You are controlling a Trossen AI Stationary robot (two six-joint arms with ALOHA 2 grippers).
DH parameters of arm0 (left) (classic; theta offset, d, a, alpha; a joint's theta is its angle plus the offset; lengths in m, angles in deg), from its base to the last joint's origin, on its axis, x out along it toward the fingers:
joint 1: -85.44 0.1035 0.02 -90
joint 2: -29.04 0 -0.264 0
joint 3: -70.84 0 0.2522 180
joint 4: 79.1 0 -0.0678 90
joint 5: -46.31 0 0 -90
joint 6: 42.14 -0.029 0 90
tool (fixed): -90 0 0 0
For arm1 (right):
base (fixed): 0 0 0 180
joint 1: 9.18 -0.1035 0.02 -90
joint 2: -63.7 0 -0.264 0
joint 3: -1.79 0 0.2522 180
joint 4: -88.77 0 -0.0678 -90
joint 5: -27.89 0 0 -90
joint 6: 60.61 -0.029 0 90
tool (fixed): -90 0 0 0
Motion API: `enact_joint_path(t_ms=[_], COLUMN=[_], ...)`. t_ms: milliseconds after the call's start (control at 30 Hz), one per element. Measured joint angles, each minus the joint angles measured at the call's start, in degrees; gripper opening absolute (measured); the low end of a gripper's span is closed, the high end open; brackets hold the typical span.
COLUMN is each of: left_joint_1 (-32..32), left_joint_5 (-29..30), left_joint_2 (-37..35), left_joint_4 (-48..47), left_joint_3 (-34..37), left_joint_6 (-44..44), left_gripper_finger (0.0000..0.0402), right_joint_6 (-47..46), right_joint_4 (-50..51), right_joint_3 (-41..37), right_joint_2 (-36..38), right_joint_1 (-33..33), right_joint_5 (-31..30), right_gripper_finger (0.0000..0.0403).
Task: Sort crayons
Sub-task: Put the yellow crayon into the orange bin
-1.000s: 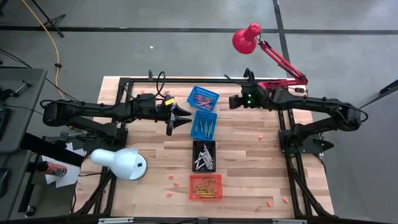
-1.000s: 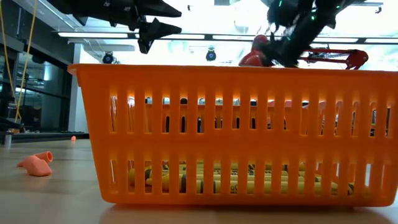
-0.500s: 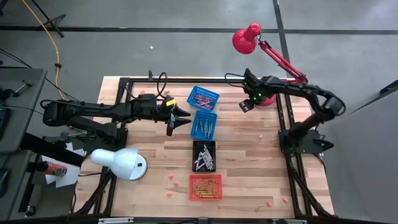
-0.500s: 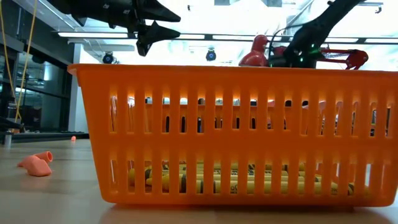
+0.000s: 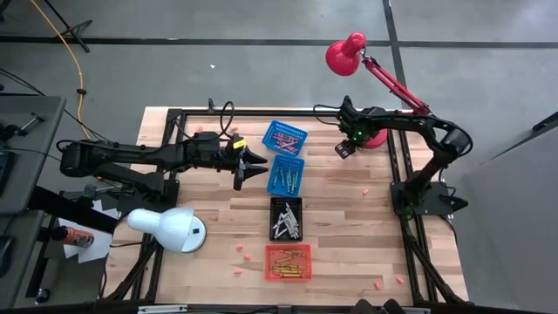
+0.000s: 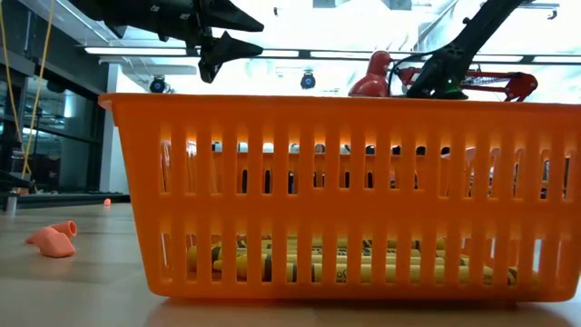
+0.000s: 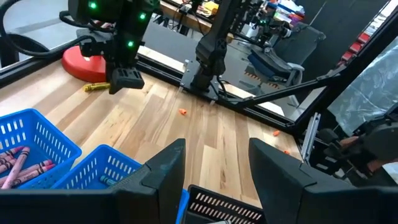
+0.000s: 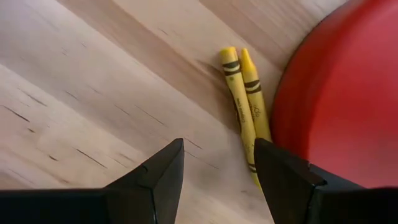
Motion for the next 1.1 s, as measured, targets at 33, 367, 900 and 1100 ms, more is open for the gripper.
enact_joint_path(t_ms=[33,367,900,1100], left_joint_1=[0.0,0.0,0.0,0.0], left_joint_5=[0.0,0.0,-0.1,-0.1], left_joint_2=[0.0,0.0,0.0,0.0], left_joint_4=[0.0,0.0,0.0,0.0], left_joint_3=[0.0,0.0,0.0,0.0], left_joint_6=[0.0,0.0,0.1,0.1], left_gripper_finger=[0.0164,0.0164,0.0164,0.0164], right_joint_6=[0.0,5.3,-2.0,-4.4], right_joint_4=[0.0,-0.4,0.3,0.2], right_joint_3=[0.0,0.0,0.0,0.0], right_joint_2=[-0.3,-2.1,-2.1,-2.1], right_joint_1=[0.0,0.0,-0.1,0.1], right_joint_5=[0.0,-2.2,4.2,2.7], right_gripper_finger=[0.0188,0.0188,0.0188,0.0172])
